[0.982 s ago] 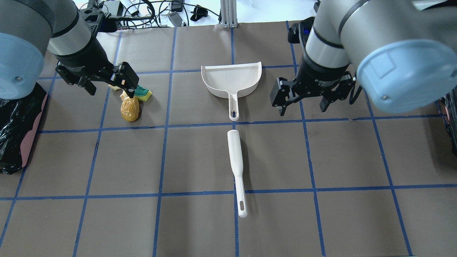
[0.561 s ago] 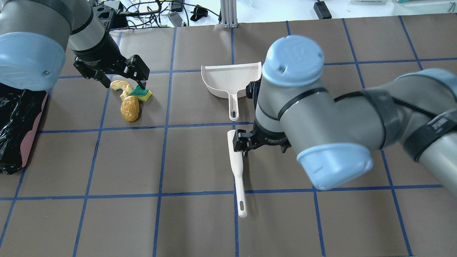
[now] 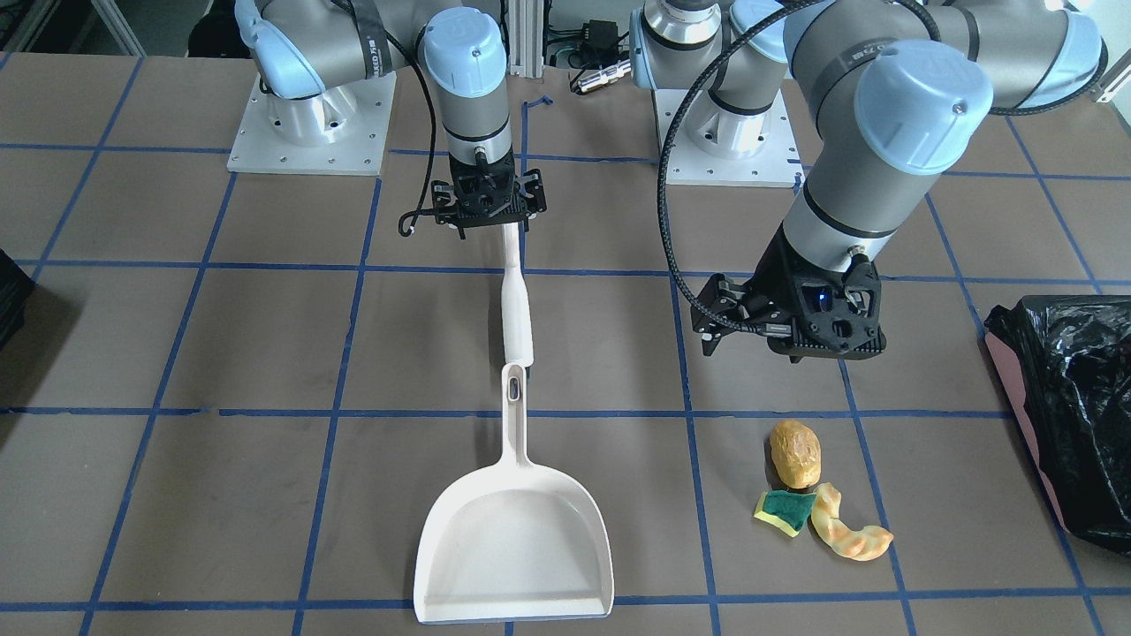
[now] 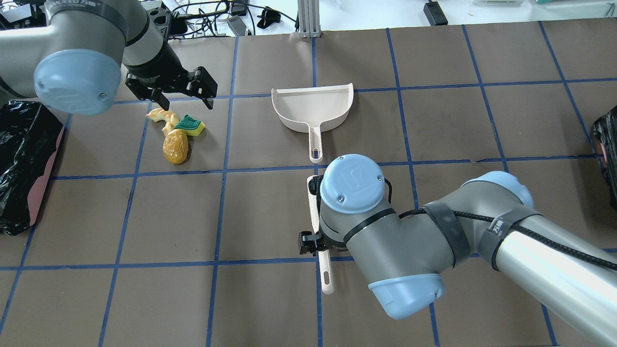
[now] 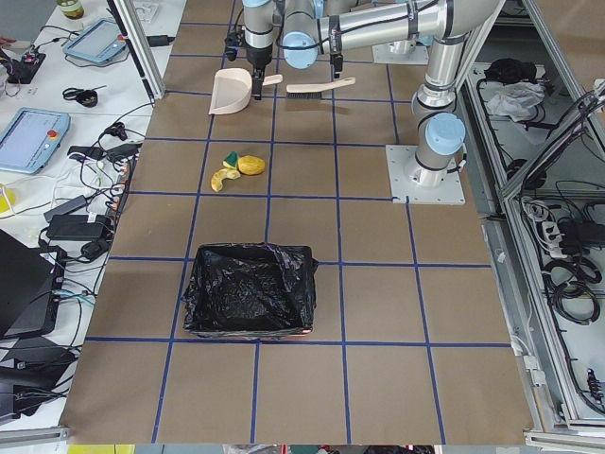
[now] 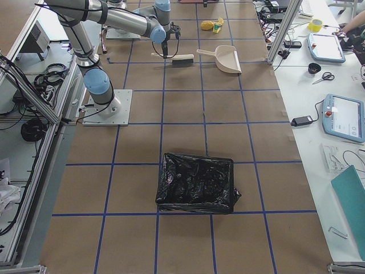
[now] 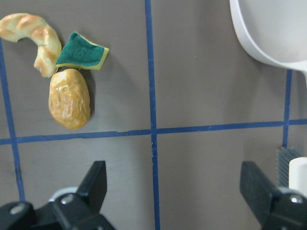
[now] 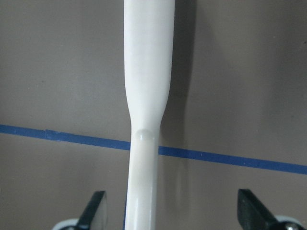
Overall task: Sweep and dump trash in nearest bin
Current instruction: 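Grasp the white brush handle with the right gripper while the left gripper rises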
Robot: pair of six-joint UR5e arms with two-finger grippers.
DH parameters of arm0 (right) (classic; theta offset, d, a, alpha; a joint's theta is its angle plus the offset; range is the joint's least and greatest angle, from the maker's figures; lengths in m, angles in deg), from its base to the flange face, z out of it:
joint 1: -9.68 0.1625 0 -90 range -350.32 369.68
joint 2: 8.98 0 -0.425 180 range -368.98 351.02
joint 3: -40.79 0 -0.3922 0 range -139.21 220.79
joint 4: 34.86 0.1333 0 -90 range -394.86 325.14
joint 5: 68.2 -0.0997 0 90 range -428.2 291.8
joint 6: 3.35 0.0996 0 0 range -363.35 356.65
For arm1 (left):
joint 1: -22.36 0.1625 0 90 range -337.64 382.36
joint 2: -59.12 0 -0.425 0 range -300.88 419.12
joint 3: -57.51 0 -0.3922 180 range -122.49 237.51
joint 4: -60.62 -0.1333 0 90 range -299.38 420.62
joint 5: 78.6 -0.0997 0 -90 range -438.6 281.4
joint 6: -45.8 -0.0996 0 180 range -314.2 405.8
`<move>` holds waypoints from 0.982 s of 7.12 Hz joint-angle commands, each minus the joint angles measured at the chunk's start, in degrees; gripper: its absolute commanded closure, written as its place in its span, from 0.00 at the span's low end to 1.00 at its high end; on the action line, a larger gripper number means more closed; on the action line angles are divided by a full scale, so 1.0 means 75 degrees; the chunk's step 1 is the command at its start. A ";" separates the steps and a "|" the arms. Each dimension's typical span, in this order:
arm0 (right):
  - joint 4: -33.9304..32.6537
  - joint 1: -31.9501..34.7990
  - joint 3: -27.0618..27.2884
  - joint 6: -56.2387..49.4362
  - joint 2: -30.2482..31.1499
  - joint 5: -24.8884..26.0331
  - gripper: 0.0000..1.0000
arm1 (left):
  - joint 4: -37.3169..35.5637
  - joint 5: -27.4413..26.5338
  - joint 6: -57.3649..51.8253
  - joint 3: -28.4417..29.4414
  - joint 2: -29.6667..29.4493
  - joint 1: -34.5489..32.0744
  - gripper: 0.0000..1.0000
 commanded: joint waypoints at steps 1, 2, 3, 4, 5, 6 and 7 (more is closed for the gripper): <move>-0.0495 0.0405 0.0074 0.0106 -0.0468 0.0132 0.06 | -0.0142 0.0362 0.0346 0.0467 -0.0412 -0.0148 0.00; -0.0484 0.0406 0.0062 0.0106 -0.0469 0.0086 0.09 | -0.0142 0.0328 0.0545 0.0667 -0.0692 -0.0335 0.00; -0.0472 0.0406 0.0062 0.0071 -0.0481 0.0109 0.15 | -0.0154 0.0258 0.0721 0.0762 -0.0904 -0.0476 0.00; -0.0437 0.0406 0.0039 0.0036 -0.0481 0.0109 0.26 | -0.0374 0.0095 0.0734 0.0856 -0.1103 -0.0710 0.00; -0.0425 0.0406 0.0051 0.0047 -0.0481 0.0109 0.33 | -0.0678 -0.0209 0.0734 0.0961 -0.1384 -0.0897 0.00; -0.0413 0.0406 0.0051 0.0047 -0.0481 0.0109 0.38 | -0.0960 -0.0258 0.0734 0.1032 -0.1619 -0.1050 0.00; -0.0402 0.0406 0.0062 0.0059 -0.0481 0.0109 0.46 | -0.1090 -0.0235 0.0931 0.1195 -0.1888 -0.1295 0.00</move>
